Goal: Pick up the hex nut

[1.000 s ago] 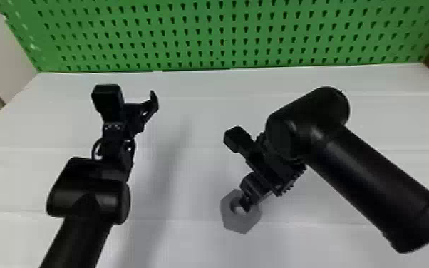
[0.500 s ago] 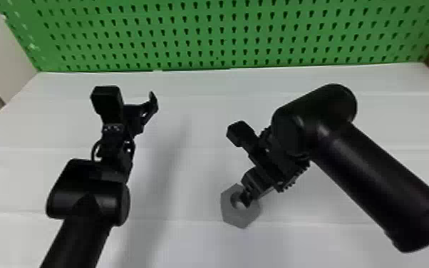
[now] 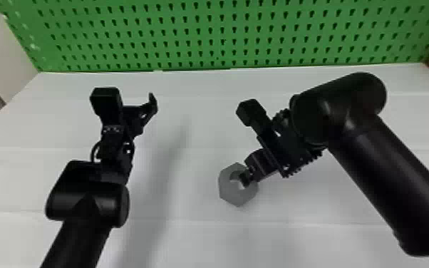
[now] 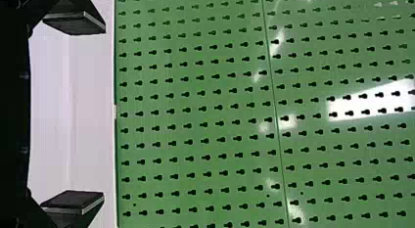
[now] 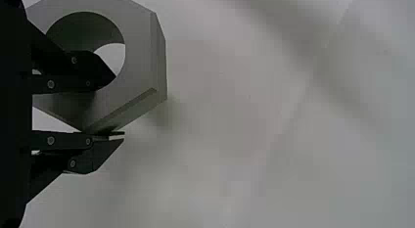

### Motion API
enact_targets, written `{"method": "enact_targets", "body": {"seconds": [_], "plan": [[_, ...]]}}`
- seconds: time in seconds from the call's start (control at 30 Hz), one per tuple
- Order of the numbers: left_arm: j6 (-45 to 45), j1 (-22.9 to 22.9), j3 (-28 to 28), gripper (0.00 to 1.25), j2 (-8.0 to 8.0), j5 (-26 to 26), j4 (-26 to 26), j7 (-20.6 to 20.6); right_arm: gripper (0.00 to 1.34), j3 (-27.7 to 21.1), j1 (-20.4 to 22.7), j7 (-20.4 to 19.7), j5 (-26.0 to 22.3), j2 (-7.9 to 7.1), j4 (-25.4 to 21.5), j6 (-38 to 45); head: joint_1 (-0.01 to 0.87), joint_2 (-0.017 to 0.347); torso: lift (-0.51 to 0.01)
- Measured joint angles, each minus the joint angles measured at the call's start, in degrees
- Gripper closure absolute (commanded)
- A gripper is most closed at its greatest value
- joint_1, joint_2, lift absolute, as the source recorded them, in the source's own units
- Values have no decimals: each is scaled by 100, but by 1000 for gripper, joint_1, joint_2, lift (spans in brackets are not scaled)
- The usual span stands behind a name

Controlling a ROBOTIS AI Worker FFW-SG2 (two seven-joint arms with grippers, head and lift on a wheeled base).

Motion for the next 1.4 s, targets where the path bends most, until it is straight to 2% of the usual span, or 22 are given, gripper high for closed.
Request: {"method": "enact_targets", "body": {"seconds": [0.37,0.77,1.07,1.4], "plan": [[-17,54,4,88,0,36,-2,0,1009,-1047,713,3,203,-43,-780,-321,785,149,-85],[-32,90,-3,88,0,79,-2,0,1010,-2069,1466,3,505,92,-1337,-1522,785,149,-85],[-50,126,-9,88,0,117,-2,0,1047,-2569,1952,8,818,151,-1665,-2537,785,149,-85],[-68,141,-34,88,0,156,-5,0,1047,-2821,2422,168,1341,209,-1859,-3888,785,149,-85]]}}
